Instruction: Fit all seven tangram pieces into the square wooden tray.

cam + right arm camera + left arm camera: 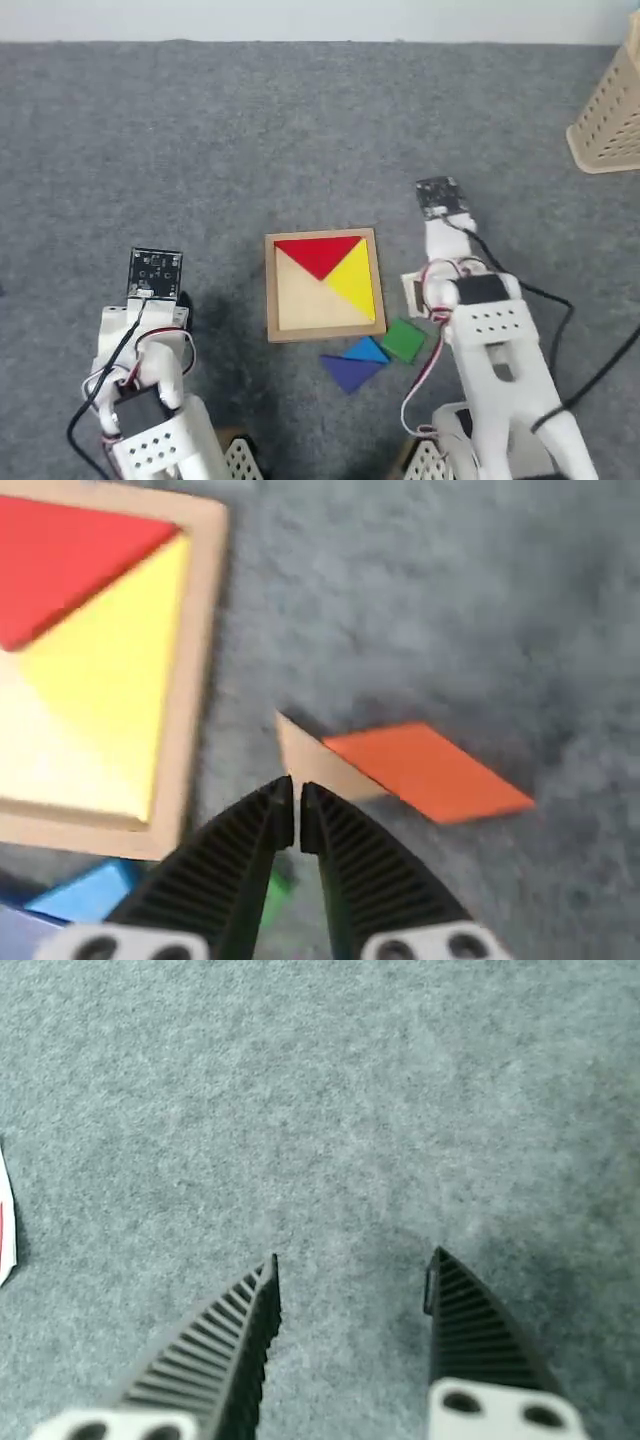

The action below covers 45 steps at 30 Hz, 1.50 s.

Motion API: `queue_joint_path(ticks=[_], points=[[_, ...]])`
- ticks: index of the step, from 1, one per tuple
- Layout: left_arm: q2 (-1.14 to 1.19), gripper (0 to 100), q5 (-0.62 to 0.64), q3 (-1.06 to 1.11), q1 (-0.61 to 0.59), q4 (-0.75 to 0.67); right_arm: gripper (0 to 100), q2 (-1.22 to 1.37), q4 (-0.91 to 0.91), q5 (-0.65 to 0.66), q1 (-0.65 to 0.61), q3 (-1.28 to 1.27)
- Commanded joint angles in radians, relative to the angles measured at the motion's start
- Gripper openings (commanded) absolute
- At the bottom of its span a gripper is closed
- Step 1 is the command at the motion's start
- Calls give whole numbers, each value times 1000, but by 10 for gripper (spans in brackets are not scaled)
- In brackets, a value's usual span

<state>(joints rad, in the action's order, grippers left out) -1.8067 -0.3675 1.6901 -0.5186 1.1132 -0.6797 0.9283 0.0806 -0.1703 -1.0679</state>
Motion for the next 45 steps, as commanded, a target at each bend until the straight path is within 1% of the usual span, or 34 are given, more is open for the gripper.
queue_joint_path(ticks=[1, 8, 11, 15, 34, 39, 45], points=[[-9, 219, -5, -5, 5, 8, 6, -84, -5, 20, 56, -20], [-9, 219, -5, -5, 5, 9, 6, -189, -10, 21, 58, -121], [-9, 219, -5, -5, 5, 9, 6, -239, -62, 25, 59, -187], [-9, 219, -5, -5, 5, 9, 6, -305, -68, 121, 59, -241], [-9, 219, -5, -5, 5, 9, 6, -610, -67, 135, 62, -439], [-9, 219, -5, -5, 5, 9, 6, -699, -67, 209, 61, -491], [-9, 219, -5, -5, 5, 9, 6, -806, -65, 216, 61, -539]])
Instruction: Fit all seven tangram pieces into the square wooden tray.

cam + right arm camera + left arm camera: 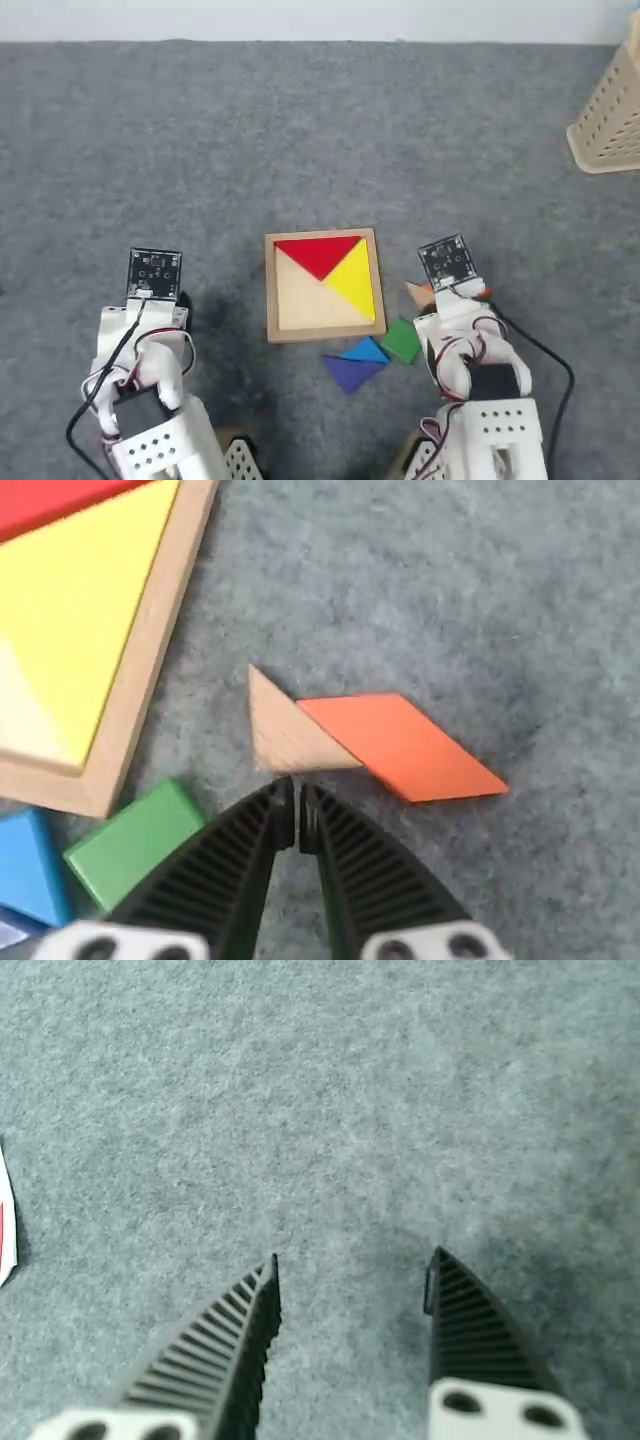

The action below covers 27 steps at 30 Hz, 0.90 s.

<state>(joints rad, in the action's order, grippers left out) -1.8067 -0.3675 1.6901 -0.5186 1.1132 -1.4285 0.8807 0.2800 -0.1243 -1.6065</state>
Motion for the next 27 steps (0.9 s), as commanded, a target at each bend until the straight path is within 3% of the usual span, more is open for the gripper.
queue_joint_path(ticks=[1, 14, 27], points=[[-9, 219, -5, -5, 5, 9, 6, -73, -18, 17, 15, -8], [-9, 219, -5, -5, 5, 9, 6, -300, 139, 17, 15, -26], [-9, 219, -5, -5, 5, 9, 6, -384, 153, 18, 13, -68]])
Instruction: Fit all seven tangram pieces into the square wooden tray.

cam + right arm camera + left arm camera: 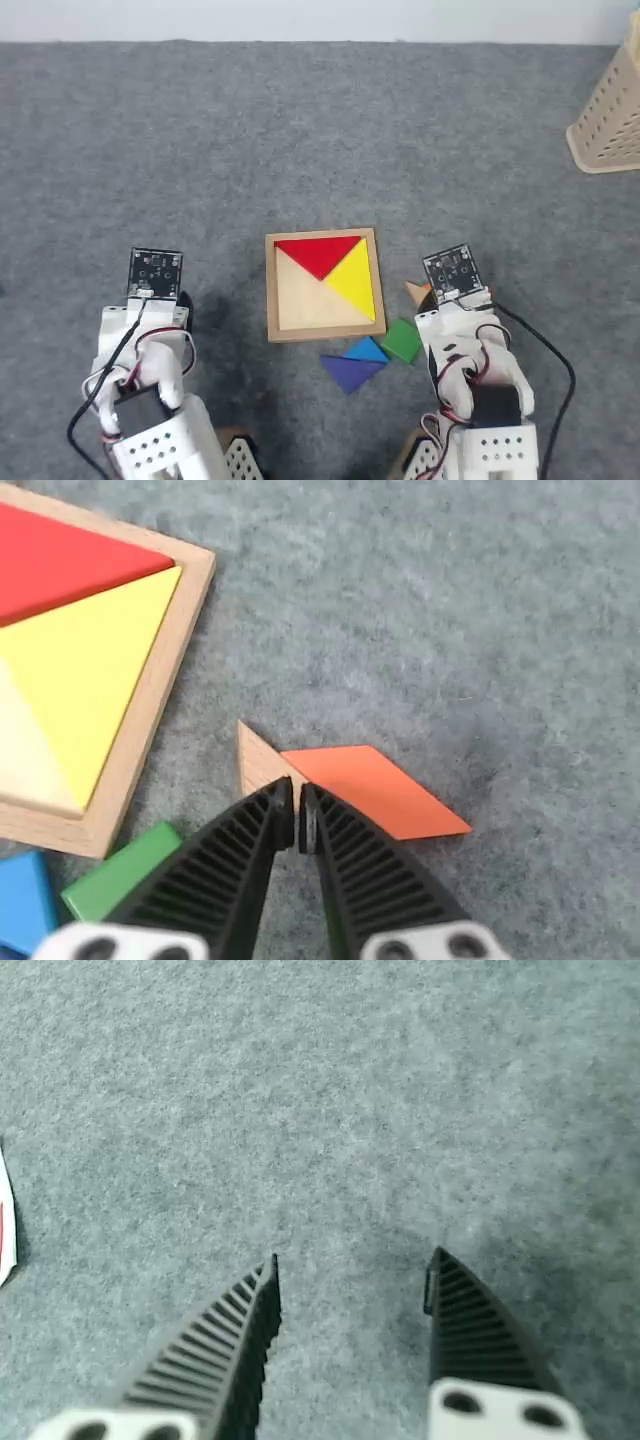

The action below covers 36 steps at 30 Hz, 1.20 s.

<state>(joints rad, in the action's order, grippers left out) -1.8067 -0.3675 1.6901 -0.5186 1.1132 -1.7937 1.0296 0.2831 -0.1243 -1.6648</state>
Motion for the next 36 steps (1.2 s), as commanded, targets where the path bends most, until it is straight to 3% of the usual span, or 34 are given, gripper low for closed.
queue_joint_path(ticks=[1, 36], points=[[-9, 219, -5, -5, 5, 9, 6, -19, 4, 15, 13, -9], [-9, 219, -5, -5, 5, 9, 6, -19, 74, 57, 10, 32]])
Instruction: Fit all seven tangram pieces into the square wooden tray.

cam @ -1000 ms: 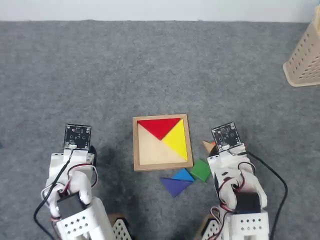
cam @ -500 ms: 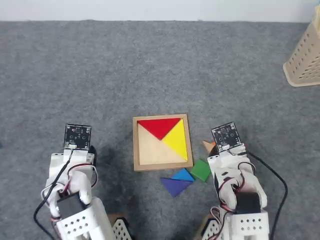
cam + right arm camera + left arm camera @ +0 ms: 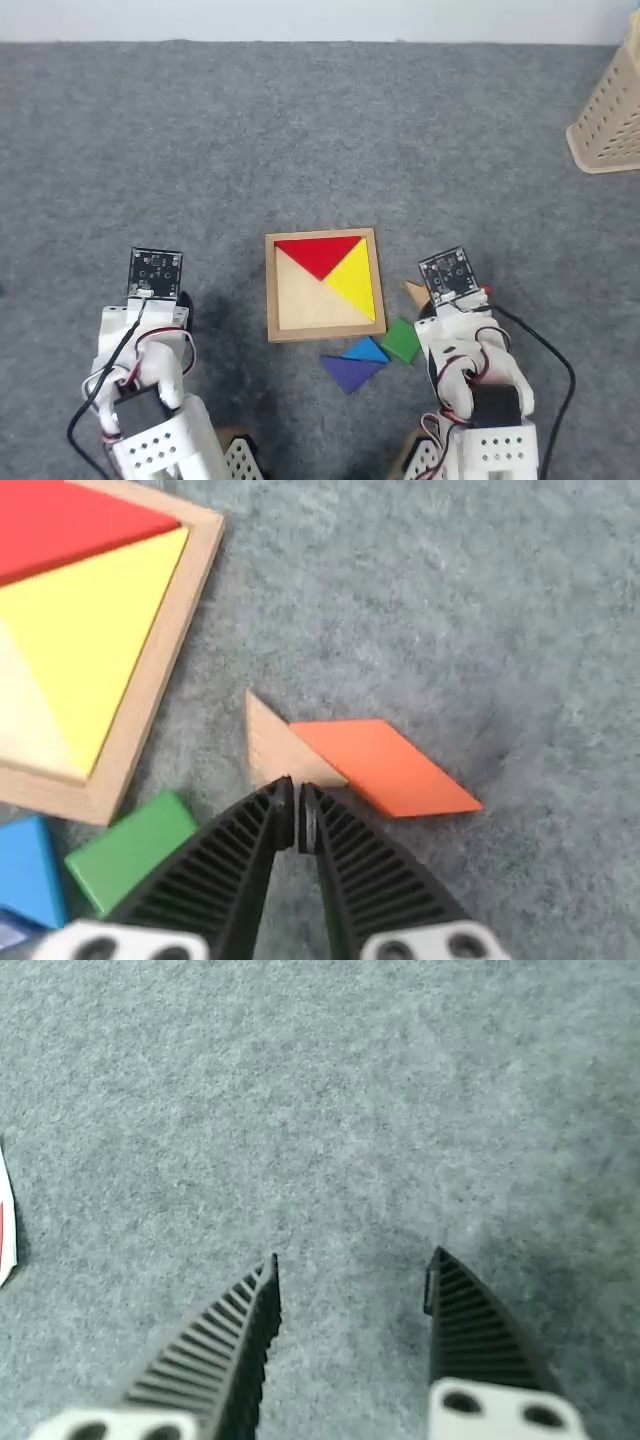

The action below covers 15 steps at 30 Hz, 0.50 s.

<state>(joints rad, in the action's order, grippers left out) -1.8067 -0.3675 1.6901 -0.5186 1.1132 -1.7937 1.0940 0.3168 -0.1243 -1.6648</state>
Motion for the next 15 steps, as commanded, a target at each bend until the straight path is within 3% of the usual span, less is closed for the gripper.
queue_joint_path(ticks=[1, 12, 15], points=[[-9, 219, -5, -5, 5, 9, 6, -15, 10, 23, 12, 37], [-9, 219, -5, -5, 5, 9, 6, -5, 88, 25, 12, 138], [-9, 219, -6, -5, 11, 14, 46, 22, 105, 58, 7, 147]])
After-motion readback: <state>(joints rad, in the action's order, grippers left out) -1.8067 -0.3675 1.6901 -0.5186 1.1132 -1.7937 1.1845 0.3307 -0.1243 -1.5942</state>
